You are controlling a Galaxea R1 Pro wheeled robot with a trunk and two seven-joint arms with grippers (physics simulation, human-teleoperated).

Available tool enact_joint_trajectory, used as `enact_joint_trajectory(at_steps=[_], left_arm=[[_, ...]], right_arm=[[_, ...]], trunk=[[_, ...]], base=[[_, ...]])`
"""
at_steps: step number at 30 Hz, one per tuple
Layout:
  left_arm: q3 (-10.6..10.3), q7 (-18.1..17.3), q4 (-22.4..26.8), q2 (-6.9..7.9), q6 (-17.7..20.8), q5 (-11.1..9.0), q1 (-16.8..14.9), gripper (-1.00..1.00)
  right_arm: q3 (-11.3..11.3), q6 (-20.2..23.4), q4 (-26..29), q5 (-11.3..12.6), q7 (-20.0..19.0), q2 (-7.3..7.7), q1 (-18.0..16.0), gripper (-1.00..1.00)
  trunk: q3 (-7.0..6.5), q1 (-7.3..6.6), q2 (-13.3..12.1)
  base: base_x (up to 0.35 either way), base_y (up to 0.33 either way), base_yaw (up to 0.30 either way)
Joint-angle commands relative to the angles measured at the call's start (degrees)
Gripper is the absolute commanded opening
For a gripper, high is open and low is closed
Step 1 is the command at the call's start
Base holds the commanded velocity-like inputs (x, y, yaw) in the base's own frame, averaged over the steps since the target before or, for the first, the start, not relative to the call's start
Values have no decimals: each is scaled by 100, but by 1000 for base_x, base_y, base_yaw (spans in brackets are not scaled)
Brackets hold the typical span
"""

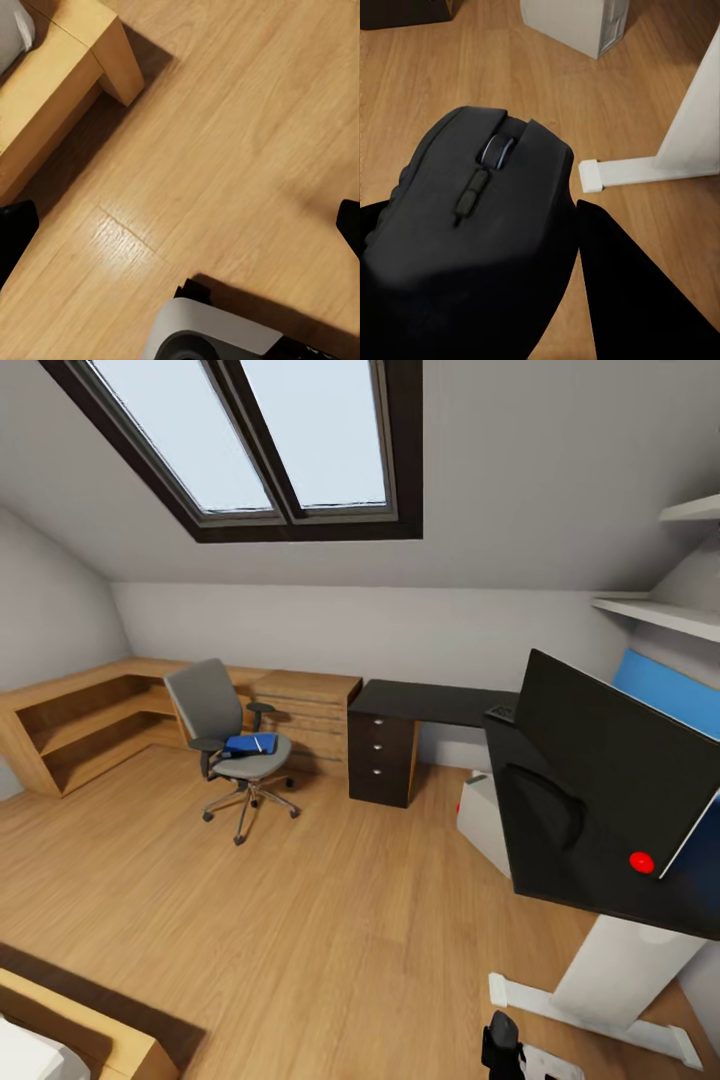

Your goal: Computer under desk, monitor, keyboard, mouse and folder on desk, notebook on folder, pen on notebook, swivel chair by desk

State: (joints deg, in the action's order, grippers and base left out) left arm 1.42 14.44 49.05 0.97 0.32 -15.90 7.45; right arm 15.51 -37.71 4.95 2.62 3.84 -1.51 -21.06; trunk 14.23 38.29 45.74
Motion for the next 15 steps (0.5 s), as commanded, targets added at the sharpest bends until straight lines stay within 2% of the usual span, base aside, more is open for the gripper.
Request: enact_joint_trajectory(at_steps=[1,5,15], left_arm=[[-10,19,13,2,3,-58,2,100],[-10,2,16,3,10,-62,2,100],[-10,-11,17,0,1,-62,2,100]], right_arm=[[-22,-20,-3,46,3,-3,-4,-100],[-22,-19,-3,46,-3,-6,-4,-100],[-49,-18,-40,10,-15,-7,-4,-100]], trunk=[[-14,-21,-36],[-91,-109,-196],[-271,-329,-597]], base=[[0,0,0],[12,0,0],[298,0,0]])
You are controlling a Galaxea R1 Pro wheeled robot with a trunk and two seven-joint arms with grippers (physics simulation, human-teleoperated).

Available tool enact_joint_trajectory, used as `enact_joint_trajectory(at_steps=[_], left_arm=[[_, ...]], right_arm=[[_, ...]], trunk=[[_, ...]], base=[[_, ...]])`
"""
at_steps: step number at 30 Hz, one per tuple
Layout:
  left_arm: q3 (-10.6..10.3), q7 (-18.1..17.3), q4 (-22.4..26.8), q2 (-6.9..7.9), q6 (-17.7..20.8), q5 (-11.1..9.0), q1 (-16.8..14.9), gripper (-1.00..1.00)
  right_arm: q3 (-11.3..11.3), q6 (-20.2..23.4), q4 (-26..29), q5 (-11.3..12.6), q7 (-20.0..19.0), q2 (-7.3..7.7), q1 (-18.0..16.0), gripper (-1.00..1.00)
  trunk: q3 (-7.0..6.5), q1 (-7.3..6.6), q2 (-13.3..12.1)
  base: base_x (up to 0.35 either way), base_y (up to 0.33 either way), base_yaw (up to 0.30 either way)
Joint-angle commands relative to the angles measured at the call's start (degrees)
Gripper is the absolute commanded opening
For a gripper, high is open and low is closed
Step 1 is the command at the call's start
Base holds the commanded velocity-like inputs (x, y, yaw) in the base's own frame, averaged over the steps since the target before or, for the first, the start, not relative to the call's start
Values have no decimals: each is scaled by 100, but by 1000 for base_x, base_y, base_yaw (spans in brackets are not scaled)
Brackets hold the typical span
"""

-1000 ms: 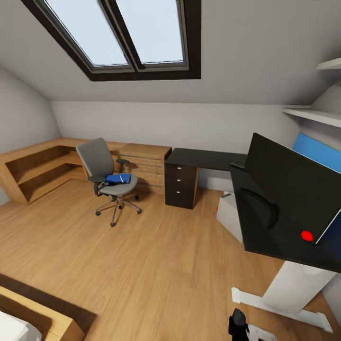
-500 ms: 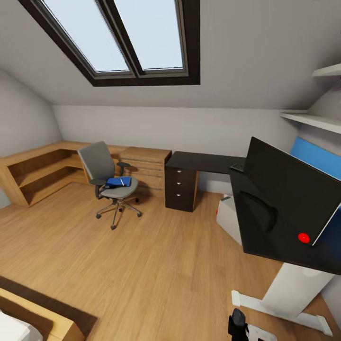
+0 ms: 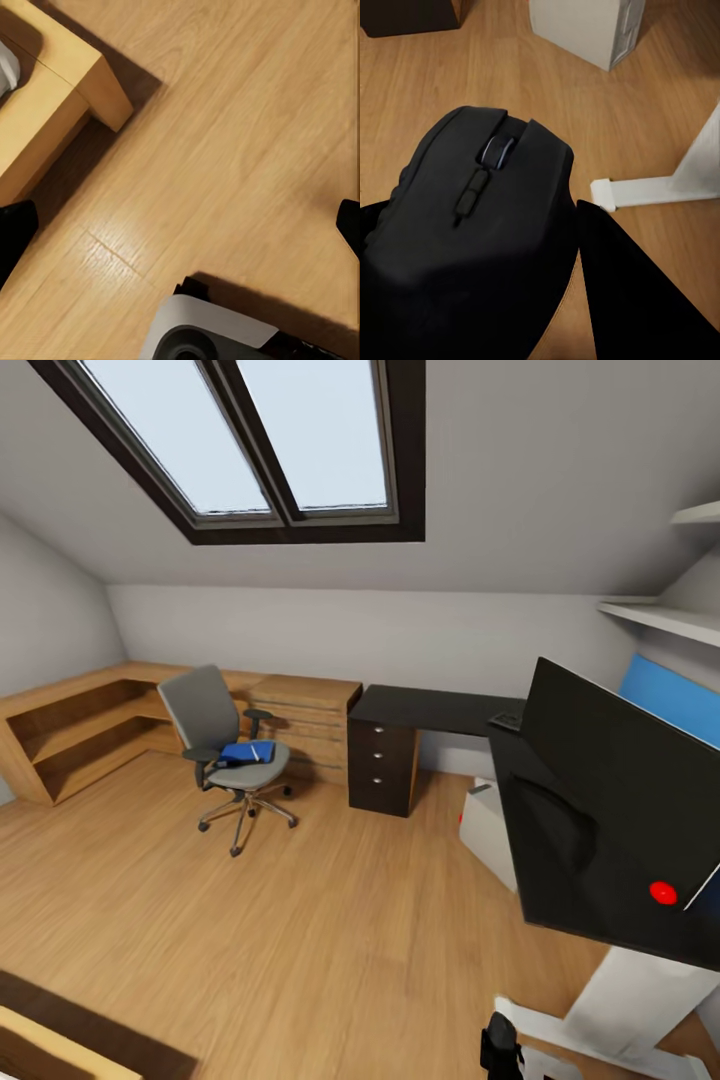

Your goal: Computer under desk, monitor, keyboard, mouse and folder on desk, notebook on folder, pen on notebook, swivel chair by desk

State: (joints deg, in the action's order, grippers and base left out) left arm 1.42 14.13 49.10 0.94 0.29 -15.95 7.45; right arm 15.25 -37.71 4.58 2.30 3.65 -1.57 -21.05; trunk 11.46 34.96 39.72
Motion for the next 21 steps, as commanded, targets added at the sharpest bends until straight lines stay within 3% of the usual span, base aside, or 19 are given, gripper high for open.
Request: enact_joint_trajectory(at_steps=[1,21], left_arm=[[-10,21,12,3,2,-57,2,100],[-10,26,5,2,6,-66,2,100]], right_arm=[[-24,-16,-5,37,5,-1,-4,-100],[-31,-13,-16,-10,4,-36,-4,-100]], trunk=[[-11,-18,-36],[-370,-457,-838]], base=[[331,0,0],[334,0,0]])
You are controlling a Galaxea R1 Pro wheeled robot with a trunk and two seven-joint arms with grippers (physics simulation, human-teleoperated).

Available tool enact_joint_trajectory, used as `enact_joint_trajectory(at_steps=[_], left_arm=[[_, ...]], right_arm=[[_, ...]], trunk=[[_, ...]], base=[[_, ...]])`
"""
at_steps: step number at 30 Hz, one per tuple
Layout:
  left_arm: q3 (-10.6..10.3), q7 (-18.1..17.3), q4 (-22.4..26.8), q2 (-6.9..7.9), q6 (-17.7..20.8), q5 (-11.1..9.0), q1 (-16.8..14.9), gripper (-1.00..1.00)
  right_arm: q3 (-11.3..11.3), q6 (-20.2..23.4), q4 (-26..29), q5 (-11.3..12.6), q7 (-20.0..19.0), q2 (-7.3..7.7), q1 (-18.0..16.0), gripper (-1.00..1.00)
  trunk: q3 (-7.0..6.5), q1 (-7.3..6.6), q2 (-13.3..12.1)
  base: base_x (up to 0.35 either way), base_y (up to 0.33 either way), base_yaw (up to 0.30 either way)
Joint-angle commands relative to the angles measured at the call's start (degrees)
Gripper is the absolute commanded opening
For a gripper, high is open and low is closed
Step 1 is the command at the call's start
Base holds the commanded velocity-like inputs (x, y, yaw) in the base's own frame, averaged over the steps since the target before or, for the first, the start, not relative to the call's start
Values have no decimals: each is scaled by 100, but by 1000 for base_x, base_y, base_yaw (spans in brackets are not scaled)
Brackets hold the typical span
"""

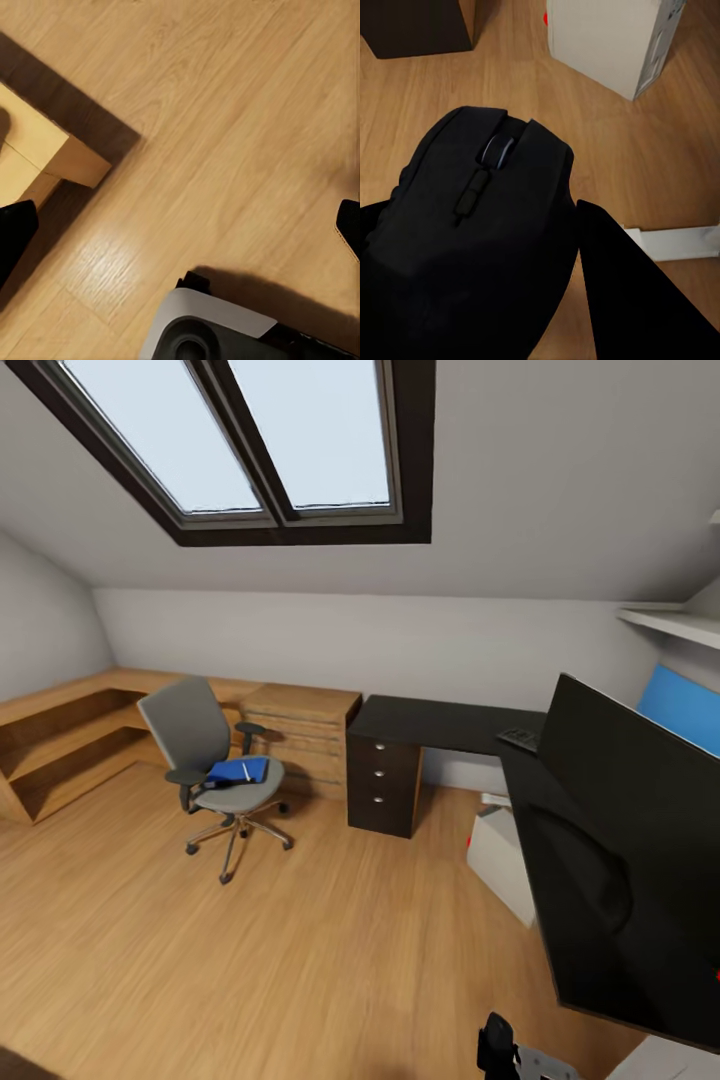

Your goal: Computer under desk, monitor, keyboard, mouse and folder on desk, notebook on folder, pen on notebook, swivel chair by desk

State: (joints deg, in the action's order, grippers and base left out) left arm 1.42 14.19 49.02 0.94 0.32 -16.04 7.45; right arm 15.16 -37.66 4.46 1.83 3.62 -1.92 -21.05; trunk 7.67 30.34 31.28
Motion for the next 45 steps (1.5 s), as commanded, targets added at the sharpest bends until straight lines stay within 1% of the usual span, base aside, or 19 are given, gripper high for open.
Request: enact_joint_trajectory(at_steps=[1,11,15,22,30,36,45], left_arm=[[-10,20,13,3,3,-58,2,100],[-8,22,11,3,3,-58,2,100],[-5,22,11,3,-4,-58,2,100],[-1,22,11,8,-16,-66,2,100],[-1,22,11,11,-14,-73,2,100],[-1,22,11,8,-21,-69,2,100],[-1,22,11,3,-23,-66,2,100]], right_arm=[[-22,-12,-5,37,7,-2,-5,-100],[-22,-9,-1,31,7,-2,-5,-100],[-22,-13,2,28,7,5,-5,-100],[-15,-14,0,28,7,7,-5,-100],[-13,-14,2,28,7,7,-5,-100],[-13,-15,2,28,7,7,-5,-100],[-13,-16,2,28,7,7,-5,-100]], trunk=[[-10,-17,-34],[-189,-236,-435],[-189,-236,-435],[-189,-236,-435],[-189,-236,-435],[-189,-236,-435],[-189,-236,-435]], base=[[334,0,0],[334,0,0],[291,0,0],[58,5,0],[180,179,0],[262,153,0],[323,10,0]])
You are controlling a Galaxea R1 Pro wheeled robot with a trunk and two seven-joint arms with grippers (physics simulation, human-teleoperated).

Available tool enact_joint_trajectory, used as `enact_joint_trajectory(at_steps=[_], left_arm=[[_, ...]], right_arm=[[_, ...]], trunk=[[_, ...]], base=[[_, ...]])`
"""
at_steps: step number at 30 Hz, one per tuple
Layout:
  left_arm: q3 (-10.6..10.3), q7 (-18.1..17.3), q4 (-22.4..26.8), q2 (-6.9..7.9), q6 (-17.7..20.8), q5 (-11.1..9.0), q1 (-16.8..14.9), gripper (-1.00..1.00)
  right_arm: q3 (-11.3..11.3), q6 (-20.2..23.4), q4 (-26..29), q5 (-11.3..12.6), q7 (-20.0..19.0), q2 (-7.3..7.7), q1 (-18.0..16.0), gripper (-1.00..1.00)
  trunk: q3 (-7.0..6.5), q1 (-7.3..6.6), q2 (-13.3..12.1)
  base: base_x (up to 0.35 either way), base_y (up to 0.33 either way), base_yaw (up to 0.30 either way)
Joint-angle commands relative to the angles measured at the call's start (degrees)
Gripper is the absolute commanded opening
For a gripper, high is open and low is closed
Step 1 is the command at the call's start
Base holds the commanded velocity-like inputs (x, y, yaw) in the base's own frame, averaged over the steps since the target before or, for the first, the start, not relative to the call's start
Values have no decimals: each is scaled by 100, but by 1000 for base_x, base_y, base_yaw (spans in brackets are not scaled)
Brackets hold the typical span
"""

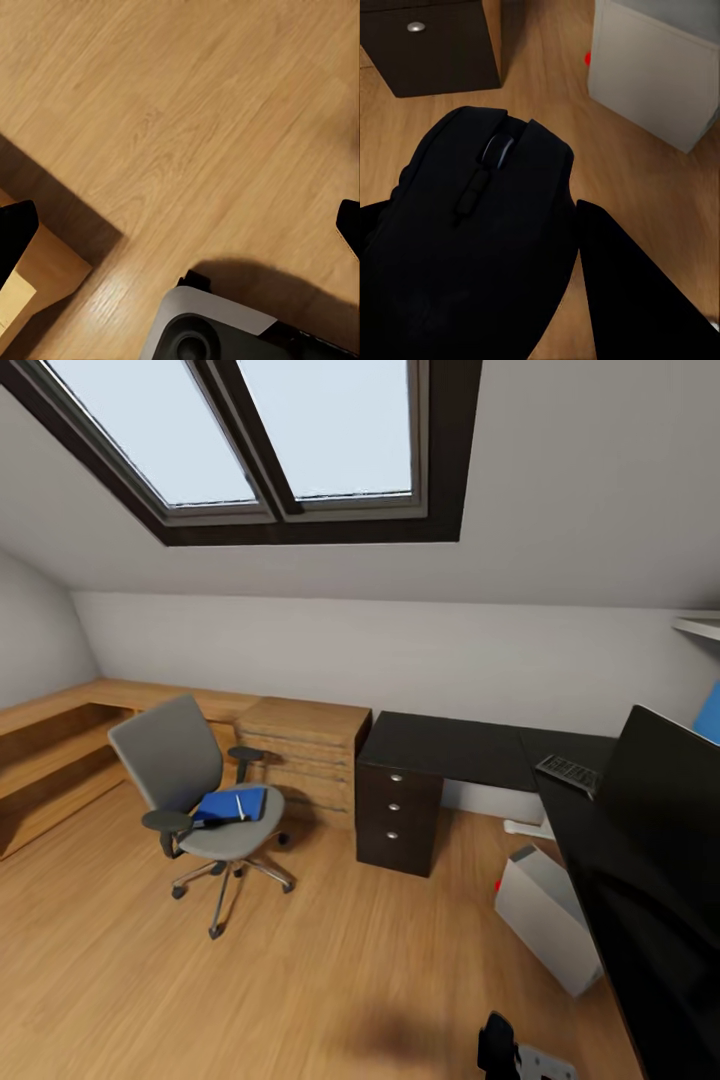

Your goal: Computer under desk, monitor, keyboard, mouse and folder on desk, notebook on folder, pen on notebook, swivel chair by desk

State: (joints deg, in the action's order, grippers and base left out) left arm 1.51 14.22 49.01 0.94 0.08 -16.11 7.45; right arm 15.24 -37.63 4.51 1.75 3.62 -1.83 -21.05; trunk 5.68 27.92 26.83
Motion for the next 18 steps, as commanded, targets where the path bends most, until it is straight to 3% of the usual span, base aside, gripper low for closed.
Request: enact_joint_trajectory(at_steps=[1,18], left_arm=[[-10,20,12,3,1,-59,2,100],[-10,20,-44,3,1,-52,2,100]], right_arm=[[-21,-18,-3,36,7,-1,-5,-100],[-21,-16,-6,36,7,-1,-5,-100]], trunk=[[10,6,10],[10,6,10]], base=[[326,1,0],[327,0,0]])
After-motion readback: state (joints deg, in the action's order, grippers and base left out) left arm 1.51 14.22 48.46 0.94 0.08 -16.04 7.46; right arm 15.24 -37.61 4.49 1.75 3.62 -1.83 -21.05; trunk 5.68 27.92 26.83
